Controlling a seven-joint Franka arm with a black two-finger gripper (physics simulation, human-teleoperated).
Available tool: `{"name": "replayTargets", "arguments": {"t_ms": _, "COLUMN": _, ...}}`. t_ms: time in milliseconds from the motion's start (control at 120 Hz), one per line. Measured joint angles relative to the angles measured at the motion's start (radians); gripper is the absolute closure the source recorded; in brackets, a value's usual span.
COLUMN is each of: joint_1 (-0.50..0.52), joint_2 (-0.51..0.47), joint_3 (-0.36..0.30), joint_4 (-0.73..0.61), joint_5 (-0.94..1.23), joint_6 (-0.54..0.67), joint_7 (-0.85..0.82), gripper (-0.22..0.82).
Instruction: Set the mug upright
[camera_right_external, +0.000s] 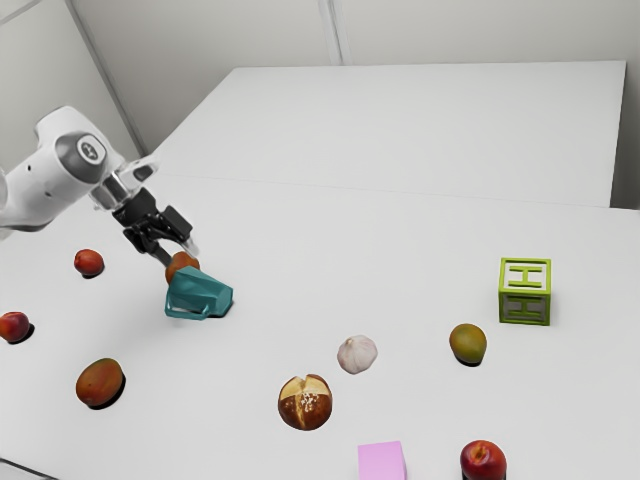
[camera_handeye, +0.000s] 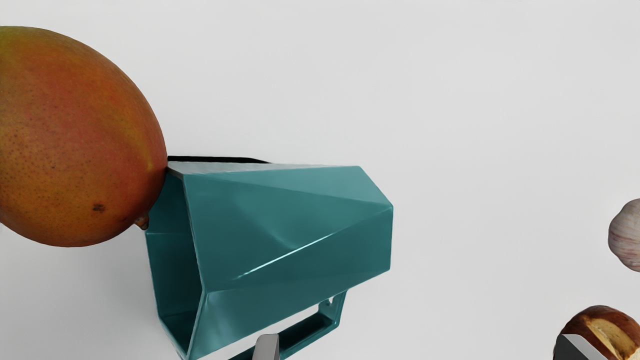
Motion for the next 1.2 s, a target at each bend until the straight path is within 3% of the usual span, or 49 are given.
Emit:
{"name": "replayTargets", "arguments": {"t_ms": 567, "joint_1": 0.063, "joint_2": 0.119, "joint_3": 0.001, "joint_4": 0.036, "joint_5": -0.033, "joint_6": 0.091, "joint_7": 0.263, "gripper": 0.0}}
{"name": "replayTargets", "arguments": {"t_ms": 1117, "joint_1": 0.074, "joint_2": 0.167, "joint_3": -0.001, "joint_4": 0.033, "joint_5": -0.103, "joint_6": 0.024, "joint_7": 0.343, "gripper": 0.0}}
{"name": "replayTargets", "arguments": {"t_ms": 1200, "joint_1": 0.074, "joint_2": 0.168, "joint_3": -0.001, "joint_4": 0.033, "joint_5": -0.121, "joint_6": -0.006, "joint_7": 0.349, "gripper": 0.05}}
